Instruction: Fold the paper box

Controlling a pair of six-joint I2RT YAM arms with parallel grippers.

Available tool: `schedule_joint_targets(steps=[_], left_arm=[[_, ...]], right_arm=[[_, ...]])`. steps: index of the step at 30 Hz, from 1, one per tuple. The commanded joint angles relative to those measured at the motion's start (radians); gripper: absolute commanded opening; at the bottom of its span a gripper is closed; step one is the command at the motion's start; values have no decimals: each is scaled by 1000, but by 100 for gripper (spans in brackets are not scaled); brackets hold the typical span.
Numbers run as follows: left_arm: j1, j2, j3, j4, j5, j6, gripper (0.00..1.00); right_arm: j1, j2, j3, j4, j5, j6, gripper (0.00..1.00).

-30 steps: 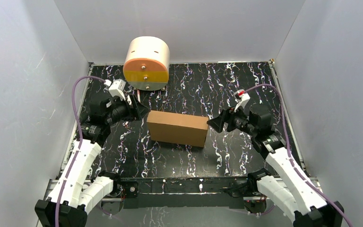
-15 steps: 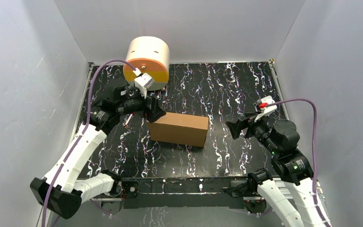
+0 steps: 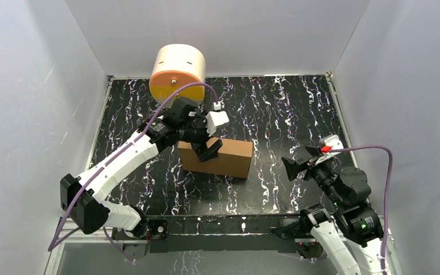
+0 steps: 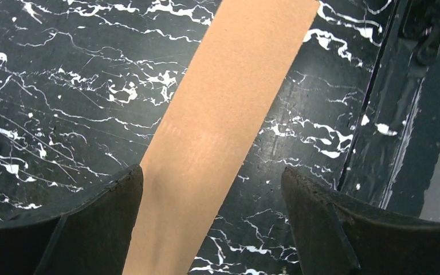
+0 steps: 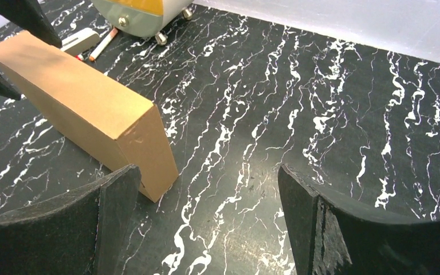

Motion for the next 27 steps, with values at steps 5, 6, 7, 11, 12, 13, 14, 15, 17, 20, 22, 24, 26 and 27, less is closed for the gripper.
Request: schedule_joint_targets(steps=[5, 6, 7, 11, 12, 13, 14, 15, 17, 20, 22, 24, 26, 27], left_arm=[[-30, 67, 81, -98, -57, 216, 87], [-31, 77, 83, -101, -63, 230, 88], [-31, 87, 87, -103, -63, 240, 88], [-34, 122, 98, -108, -18, 260, 87], [-35, 135, 101, -111, -14, 264, 87], [-37, 147, 103, -116, -15, 268, 86], [-40, 159, 106, -124, -11, 272, 84], [-47, 169, 110, -134, -8, 276, 83], [-59, 183, 110, -142, -10, 286, 79], [-77, 186, 107, -130, -38, 287, 69], [-87, 178, 111, -110, -57, 281, 60], [-100, 162, 104, -80, -78, 291, 53], [-122, 138, 90, -50, -118, 311, 48], [-128, 126, 83, -35, -140, 325, 47]], right_arm=[[2, -115, -77, 87, 15, -20, 99], [3, -123, -79, 86, 21, -20, 99], [2, -128, -79, 86, 23, -20, 99], [2, -129, -79, 89, 19, -20, 99], [2, -132, -80, 89, 16, -20, 98], [2, -136, -83, 89, 17, -16, 99], [2, -142, -91, 95, 16, -9, 99], [2, -148, -99, 106, 7, -4, 99], [2, -155, -103, 106, 4, -2, 99], [2, -163, -102, 105, 19, 5, 99], [2, -164, -104, 103, 22, 5, 99], [2, -167, -102, 103, 26, 6, 98], [3, -171, -103, 103, 29, 8, 98], [2, -173, -103, 103, 31, 9, 98]])
